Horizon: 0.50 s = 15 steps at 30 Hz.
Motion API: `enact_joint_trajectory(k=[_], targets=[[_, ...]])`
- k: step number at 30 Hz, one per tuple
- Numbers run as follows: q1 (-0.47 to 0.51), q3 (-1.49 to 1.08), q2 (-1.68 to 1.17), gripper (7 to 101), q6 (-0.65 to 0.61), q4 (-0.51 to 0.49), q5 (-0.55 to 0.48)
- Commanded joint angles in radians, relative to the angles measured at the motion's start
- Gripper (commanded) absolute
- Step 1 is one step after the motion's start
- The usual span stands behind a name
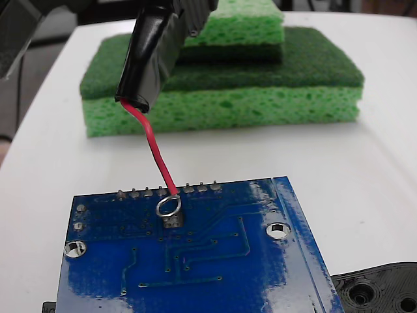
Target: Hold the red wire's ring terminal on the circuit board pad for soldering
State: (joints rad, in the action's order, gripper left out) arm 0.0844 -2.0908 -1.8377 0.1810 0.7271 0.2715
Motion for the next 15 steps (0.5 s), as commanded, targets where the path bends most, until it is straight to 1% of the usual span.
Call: enact_joint_trajectory(k=[1, 15], targets=[[0.000, 0.003, -0.005, 100.3, 0.000, -0.006, 0.002], [0.006, -0.005, 0.006, 100.3, -0.003, -0.015, -0.011]])
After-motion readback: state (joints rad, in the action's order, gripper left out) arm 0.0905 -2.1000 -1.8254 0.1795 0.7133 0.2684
